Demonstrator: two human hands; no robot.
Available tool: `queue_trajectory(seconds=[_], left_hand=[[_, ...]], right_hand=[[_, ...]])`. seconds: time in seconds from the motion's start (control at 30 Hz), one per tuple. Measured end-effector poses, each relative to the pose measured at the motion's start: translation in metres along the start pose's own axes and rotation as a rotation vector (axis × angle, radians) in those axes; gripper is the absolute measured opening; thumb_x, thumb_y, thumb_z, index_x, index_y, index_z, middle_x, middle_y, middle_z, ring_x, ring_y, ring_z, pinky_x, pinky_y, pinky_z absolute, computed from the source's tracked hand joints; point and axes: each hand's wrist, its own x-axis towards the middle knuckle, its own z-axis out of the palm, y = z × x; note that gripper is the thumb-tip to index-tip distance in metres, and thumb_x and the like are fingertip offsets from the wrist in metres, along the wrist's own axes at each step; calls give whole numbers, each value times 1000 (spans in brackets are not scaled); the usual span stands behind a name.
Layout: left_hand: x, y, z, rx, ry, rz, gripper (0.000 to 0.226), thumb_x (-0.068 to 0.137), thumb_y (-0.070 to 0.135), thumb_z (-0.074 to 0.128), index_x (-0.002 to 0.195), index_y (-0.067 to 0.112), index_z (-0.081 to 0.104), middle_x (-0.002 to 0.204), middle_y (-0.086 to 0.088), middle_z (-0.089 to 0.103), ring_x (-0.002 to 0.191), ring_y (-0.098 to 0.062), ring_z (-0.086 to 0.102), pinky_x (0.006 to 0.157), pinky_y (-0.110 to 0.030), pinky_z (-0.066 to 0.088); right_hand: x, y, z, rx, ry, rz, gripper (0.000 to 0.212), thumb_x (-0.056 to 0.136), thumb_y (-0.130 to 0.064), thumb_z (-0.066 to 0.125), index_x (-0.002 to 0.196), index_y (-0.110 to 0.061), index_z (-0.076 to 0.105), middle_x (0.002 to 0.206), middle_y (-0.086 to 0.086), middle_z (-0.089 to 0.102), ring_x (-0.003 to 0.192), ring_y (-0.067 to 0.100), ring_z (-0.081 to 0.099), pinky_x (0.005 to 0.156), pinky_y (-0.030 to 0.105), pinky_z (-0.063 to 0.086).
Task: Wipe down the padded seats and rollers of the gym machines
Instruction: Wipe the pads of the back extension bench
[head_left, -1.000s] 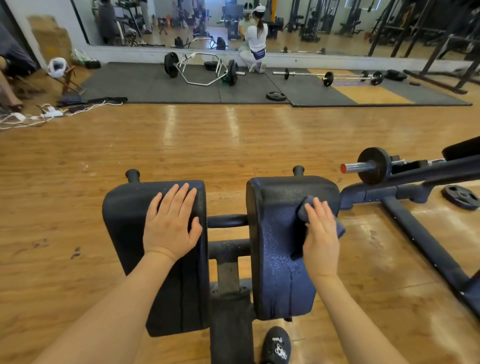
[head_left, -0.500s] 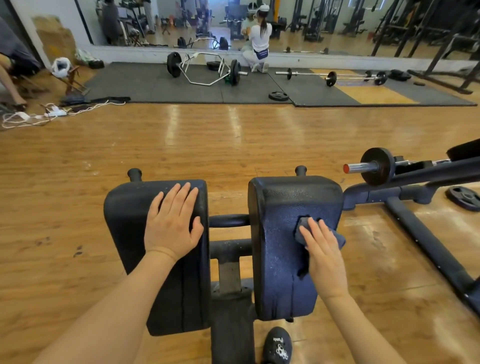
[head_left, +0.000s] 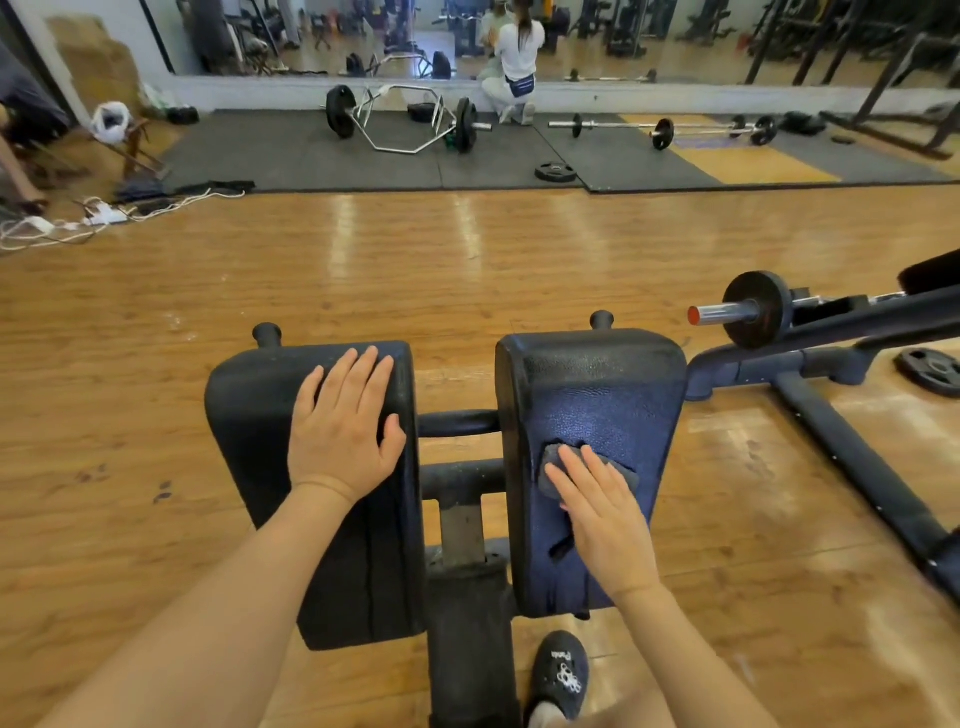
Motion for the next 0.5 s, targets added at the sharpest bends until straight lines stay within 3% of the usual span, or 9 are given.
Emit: queue_trajectory(seconds=[0.17,0.27,0.4,0.5], left_hand=[[0,0,-1,14,4,5,57,84,33,36,133,5,50,136,-14,52,128,-29,45,109,-43,20],[0,0,0,15,4,5,57,84,33,35,133,5,50,136,-14,52,128,-30,45,109,-43,20],[0,1,-1,21,7,3,57,85,33,35,133,5,49,137,-15,51,128,-30,44,110,-43,20],[0,1,-1,24,12,10,57,85,32,35,133,5,49,137,-14,51,128,-29,44,110,-43,20]], right_hand=[[-11,11,-6,49,48,221,50,81,-4,34,131,-12,38,140,9,35,130,32,29,103,45,25],[-7,-19,-9,150,51,310,53,82,-4,31,134,-13,37,143,6,34,142,18,12,110,38,14],[-8,-52,4,118,-81,52,65,74,1,35,135,-19,35,144,0,29,139,22,18,114,32,5],[-15,-26,3,17,-159,-170,63,75,-6,35,136,-22,35,145,-2,29,139,19,13,113,32,6]])
